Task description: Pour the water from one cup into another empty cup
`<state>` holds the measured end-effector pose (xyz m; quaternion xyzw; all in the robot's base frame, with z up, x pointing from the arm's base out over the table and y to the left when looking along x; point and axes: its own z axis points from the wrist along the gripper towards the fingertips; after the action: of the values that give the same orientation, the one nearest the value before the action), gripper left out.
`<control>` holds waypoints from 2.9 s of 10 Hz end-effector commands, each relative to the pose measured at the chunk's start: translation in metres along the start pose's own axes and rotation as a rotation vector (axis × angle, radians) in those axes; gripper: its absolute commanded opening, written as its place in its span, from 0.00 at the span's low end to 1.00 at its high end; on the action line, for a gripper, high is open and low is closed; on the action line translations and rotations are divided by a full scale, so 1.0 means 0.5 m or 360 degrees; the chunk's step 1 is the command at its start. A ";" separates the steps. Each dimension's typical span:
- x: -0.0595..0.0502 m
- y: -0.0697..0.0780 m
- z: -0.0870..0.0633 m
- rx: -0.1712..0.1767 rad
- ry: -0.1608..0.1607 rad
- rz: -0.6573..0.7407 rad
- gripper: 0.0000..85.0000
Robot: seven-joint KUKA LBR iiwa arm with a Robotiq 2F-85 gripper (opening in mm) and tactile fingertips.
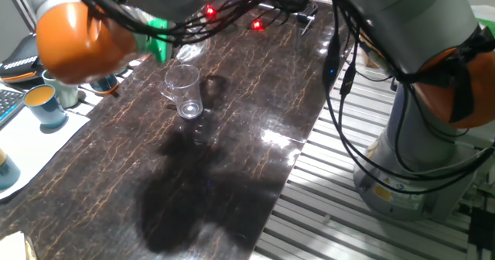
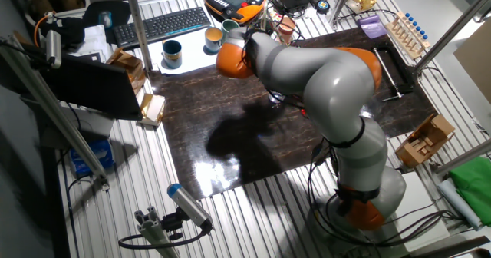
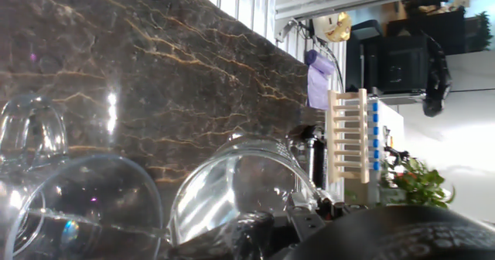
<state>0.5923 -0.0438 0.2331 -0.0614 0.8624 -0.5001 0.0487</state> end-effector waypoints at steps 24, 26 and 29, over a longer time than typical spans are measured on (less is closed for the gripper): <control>0.023 0.006 -0.042 0.0338 0.0052 -0.0003 0.01; 0.026 0.002 -0.047 0.0357 0.0060 -0.0007 0.01; 0.028 0.000 -0.054 0.0408 0.0065 -0.0016 0.01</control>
<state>0.5746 -0.0228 0.2464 -0.0480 0.7920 -0.6075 0.0355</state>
